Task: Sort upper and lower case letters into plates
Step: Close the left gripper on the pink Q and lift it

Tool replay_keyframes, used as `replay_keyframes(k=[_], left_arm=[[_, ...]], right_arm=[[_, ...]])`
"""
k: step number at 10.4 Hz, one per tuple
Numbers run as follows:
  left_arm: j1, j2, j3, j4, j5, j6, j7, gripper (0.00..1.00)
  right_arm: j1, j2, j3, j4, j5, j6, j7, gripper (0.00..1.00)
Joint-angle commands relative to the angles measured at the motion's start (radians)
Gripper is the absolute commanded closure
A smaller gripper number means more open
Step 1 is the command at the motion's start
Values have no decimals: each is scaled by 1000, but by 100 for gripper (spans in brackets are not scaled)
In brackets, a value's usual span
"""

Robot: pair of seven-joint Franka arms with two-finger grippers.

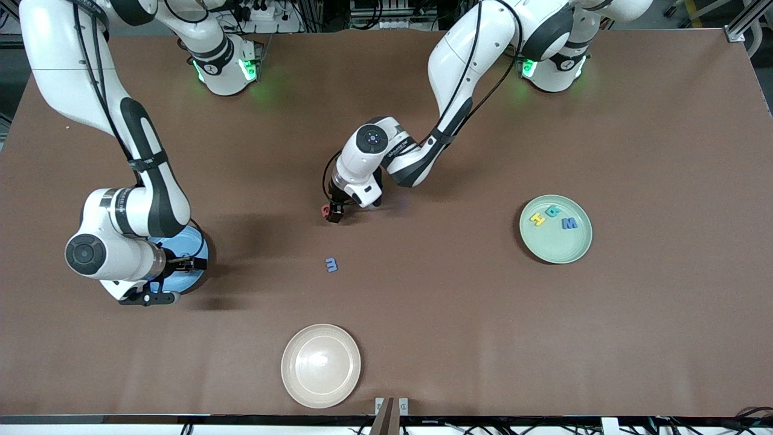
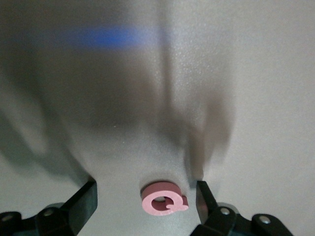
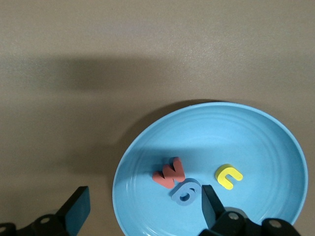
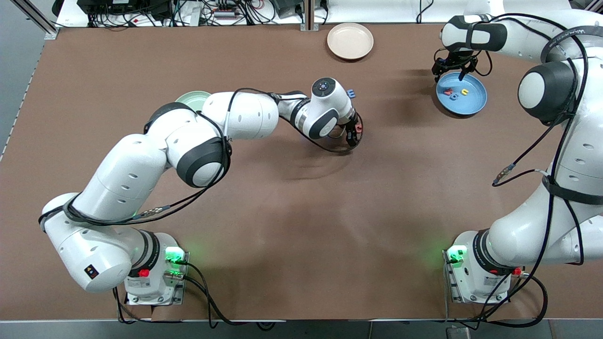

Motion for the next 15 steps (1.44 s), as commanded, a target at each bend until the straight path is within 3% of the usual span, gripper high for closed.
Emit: replay_keyframes(k=[1,11,14,15], left_arm=[[-6,48,9,38,-51,23,-6,12],[-40,63,24,75,-77,40,-47,13],[-45,66,32,75,-77,44,-43,35],[-45,65,32,75,-77,44,-41,35]], right_arm=[[-3,-2,7,-5,-5,6,-6,0],[1,-4,8,-5,-5,6,-4,0],[1,-4,8,-3,-5,4,-6,0],[1,-4,8,-5,-5,4,-6,0]])
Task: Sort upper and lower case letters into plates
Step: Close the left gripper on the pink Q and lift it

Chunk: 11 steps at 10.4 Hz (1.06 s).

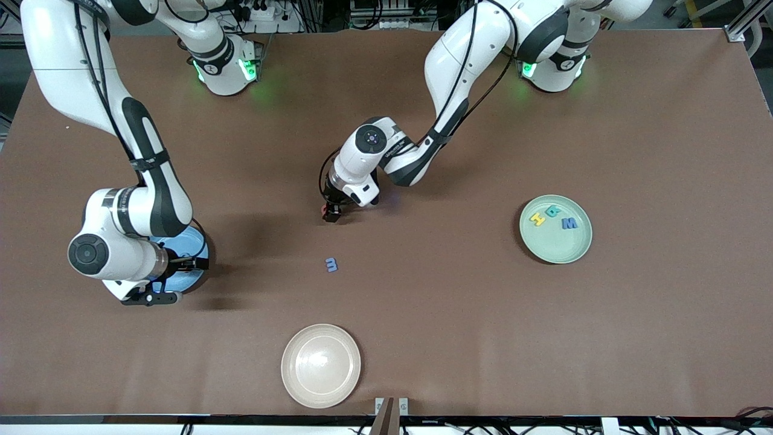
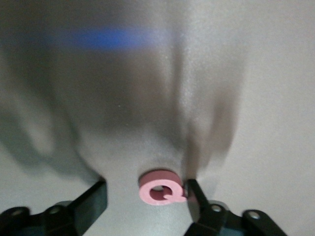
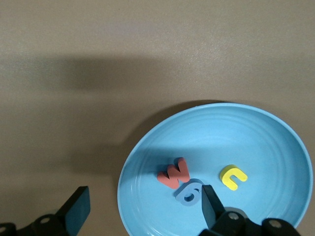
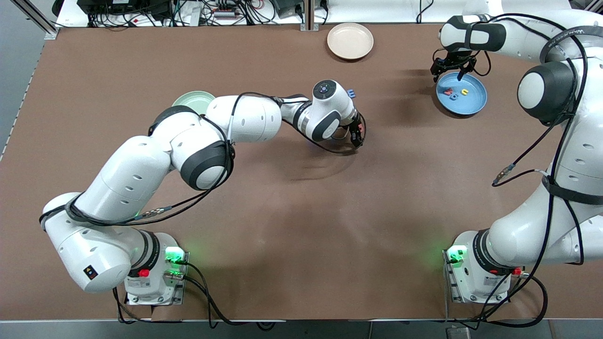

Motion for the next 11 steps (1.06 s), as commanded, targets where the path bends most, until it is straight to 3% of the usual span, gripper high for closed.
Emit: replay_keyframes(k=[1,2,11], left_arm=[[-23,38,22,36,-30,12,3,37],[-23,38,22,36,-30,14,17,43],[16,19,11,13,-32,11,103,43]], right_arm=[[-2,-4,5,-5,-5,4,-6,0],[-2,-4,5,-5,-5,4,-6,0],[7,-21,14,9,0,-7,4,0]])
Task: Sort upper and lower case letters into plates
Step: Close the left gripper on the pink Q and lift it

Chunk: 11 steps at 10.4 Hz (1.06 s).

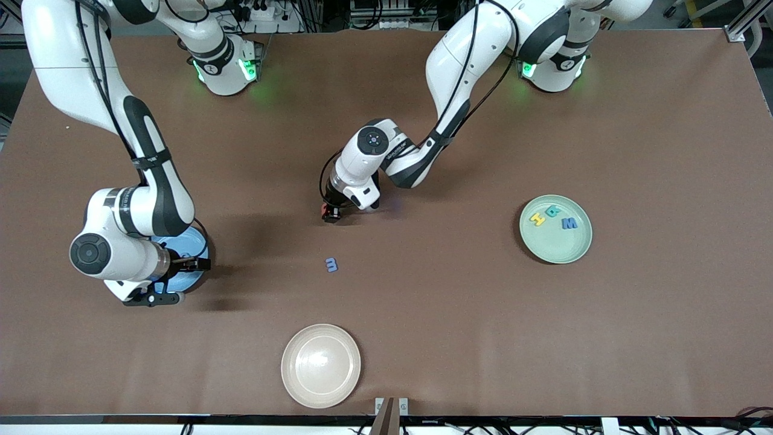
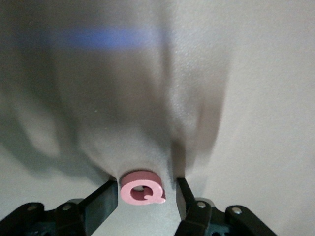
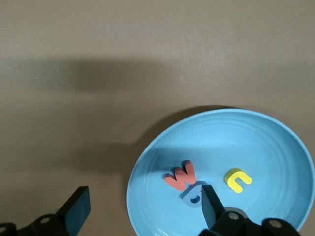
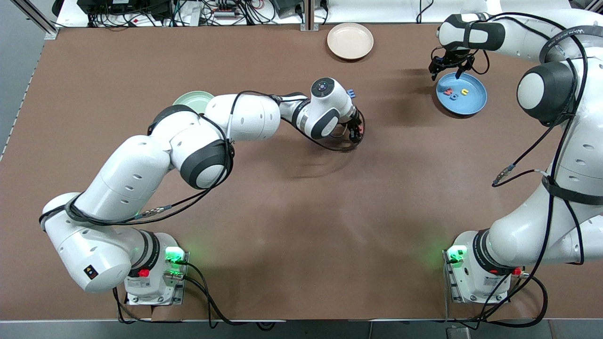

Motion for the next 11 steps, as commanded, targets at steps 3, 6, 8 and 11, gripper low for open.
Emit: replay_keyframes(k=[3,6,8,11], left_arm=[[0,27,7,11,-30,5,42,51],[-1,30,7,11,-32,5,42,68],[-1,30,7,11,-33,5,42,81],[5,13,7,13,-32,-1,42,84]], right_arm=[[1,-15,12,6,0,-8,5,0],[1,-25,12,11,1,-8,4,0],[1,-31,12,12,1,-16,4,0],[-1,-32,12,18,1,-22,4,0]])
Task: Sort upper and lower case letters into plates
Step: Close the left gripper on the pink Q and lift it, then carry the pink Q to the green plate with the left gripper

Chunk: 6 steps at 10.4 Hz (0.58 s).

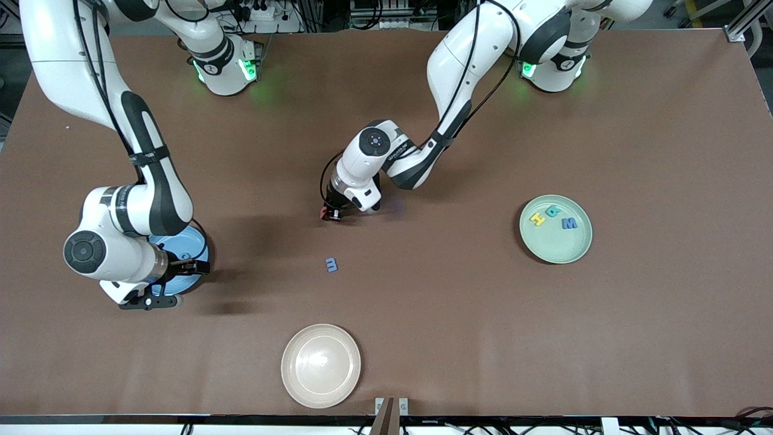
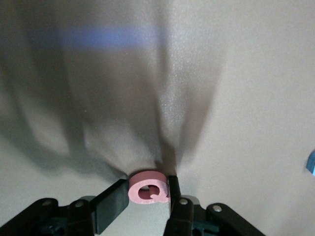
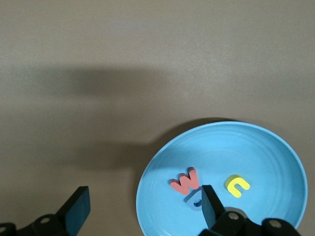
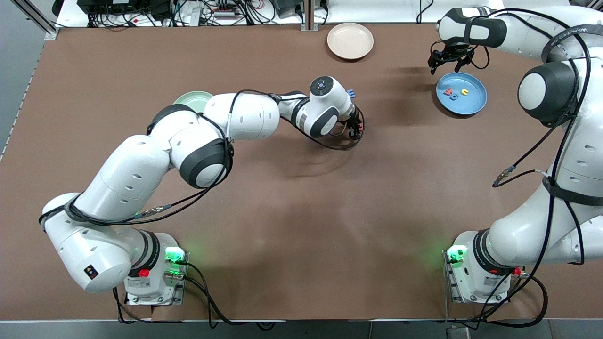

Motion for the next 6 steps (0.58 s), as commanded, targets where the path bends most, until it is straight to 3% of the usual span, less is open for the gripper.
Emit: replay_keyframes(k=[1,3,6], left_arm=[[18,-12,4,10,-35,-19,37,84],[79,-49,-43,10,-23,-112,66,84],[125,-89,-52,2,-24,-201,132,87]], right_arm=[[-2,-21,4,-5,1,-21,3,0],[-2,-26,4,-2,1,-21,3,0],[-4,-30,4,-3,1,-21,5,0]])
